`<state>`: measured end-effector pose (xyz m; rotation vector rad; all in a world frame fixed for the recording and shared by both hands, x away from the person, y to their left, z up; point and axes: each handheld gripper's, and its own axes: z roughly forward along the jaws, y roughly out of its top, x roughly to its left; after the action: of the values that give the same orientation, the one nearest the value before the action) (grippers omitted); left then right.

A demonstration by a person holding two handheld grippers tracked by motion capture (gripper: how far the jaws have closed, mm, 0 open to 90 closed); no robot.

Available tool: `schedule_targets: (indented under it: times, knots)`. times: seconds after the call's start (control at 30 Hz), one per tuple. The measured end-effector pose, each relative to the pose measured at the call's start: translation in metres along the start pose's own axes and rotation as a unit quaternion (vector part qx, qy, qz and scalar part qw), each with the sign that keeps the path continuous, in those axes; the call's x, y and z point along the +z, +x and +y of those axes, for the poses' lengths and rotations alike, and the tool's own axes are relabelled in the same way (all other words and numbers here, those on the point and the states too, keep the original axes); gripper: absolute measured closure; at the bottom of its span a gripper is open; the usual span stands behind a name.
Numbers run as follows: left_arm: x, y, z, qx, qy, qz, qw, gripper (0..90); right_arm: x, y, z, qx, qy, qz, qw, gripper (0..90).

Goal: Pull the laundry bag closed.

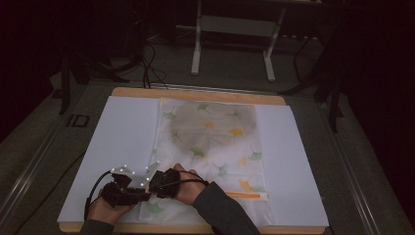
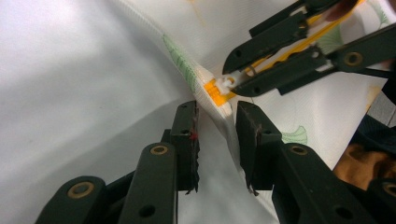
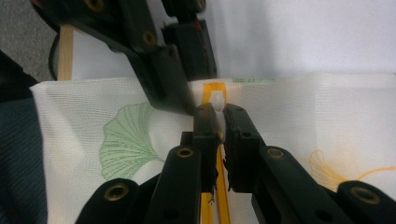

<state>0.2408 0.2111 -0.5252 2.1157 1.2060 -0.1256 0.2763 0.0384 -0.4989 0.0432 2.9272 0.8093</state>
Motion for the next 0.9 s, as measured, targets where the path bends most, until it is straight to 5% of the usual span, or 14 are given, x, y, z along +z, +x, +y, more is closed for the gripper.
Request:
schedule_targets:
  times: [0.33, 0.53, 0.9]
  knots:
    - [0.0056, 0.0054, 0.0007, -0.006, 0.002, -0.022, 0.9997, 75.9, -0.0023, 0.0009, 0.0025, -0.007, 0.003, 0.001, 1.0000, 84.4]
    - [0.0074, 0.0033, 0.0013, 0.002, 0.009, -0.020, 0.9998, 84.2, -0.0022, 0.0010, 0.0015, -0.007, 0.008, 0.002, 0.9999, 84.4]
    - [0.0071, 0.0022, 0.0006, 0.005, 0.004, -0.026, 0.9996, 86.6, 0.0034, 0.0015, -0.0031, -0.013, 0.021, 0.005, 0.9997, 84.5]
